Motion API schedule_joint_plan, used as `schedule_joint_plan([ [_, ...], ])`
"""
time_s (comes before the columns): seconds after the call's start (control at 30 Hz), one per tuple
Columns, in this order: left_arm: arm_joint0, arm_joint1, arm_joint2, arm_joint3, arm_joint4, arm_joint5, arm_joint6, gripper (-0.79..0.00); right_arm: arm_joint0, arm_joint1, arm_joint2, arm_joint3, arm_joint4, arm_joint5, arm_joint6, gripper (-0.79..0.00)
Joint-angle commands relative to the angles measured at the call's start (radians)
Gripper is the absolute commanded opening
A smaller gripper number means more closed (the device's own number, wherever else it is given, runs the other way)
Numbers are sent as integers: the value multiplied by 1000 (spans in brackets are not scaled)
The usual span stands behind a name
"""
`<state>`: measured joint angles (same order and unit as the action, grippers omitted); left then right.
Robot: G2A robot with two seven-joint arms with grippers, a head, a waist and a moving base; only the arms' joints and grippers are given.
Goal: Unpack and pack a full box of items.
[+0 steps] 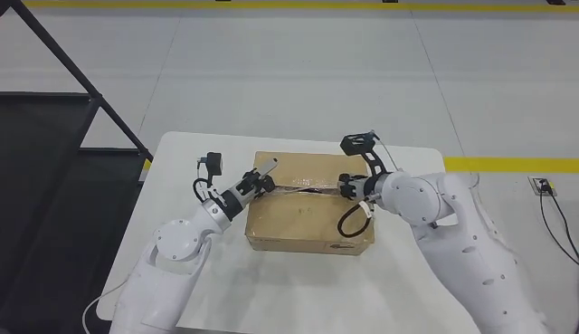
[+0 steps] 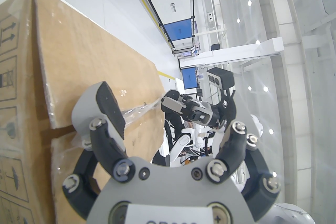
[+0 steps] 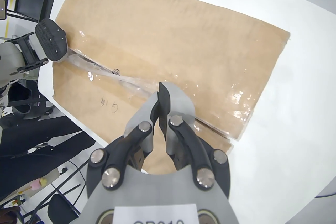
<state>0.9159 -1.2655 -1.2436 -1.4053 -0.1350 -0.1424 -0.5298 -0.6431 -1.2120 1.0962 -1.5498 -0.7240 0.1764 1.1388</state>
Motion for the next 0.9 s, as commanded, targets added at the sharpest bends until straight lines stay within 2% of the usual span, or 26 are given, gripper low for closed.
schedule_joint_plan([
  [0.0,0,0,0,0,0,0,-1,0,-10,3,14,-8,-4,10,3,-785],
  [0.43,0,1,-2,-3,8,3,-6,0,-50,19,73,-27,-36,68,21,-785],
  [0.67,2,1,-2,-3,6,4,-4,0,-39,16,72,-10,-38,105,-5,-785],
  [0.87,4,1,-3,-3,5,3,-2,0,-72,18,98,-83,-72,183,-76,-785],
])
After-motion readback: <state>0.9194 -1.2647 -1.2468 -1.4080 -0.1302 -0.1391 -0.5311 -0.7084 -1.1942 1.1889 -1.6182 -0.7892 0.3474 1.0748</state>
